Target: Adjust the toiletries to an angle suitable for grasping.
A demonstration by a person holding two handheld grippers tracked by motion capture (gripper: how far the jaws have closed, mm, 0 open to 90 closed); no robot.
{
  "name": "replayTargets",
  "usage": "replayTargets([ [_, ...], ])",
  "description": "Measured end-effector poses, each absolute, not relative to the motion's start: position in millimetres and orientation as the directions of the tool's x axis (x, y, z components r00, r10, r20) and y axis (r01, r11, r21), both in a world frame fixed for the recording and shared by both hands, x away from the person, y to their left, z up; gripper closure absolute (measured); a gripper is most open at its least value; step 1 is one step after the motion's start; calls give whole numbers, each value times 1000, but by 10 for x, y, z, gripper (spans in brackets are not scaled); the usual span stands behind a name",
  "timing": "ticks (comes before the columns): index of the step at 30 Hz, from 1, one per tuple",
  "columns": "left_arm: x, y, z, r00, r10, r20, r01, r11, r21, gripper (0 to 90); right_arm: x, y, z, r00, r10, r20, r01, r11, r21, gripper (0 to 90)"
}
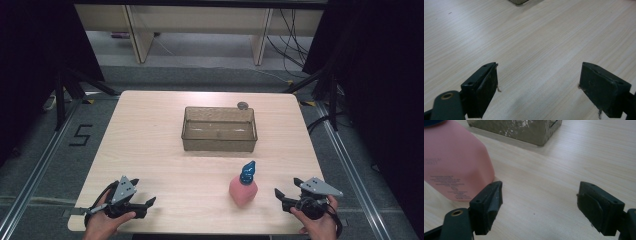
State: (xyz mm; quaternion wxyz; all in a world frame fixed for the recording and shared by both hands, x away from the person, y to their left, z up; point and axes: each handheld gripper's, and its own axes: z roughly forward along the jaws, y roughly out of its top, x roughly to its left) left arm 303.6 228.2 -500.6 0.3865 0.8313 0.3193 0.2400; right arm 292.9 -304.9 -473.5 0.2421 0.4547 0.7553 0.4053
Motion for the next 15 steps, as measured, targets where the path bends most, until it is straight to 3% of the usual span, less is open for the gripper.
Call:
replayTargets([
  [15,3036,2274,-5016,673,727,140,349,-478,806,148,2914,-3000,-4693,-483,875,15,458,239,856,211],
])
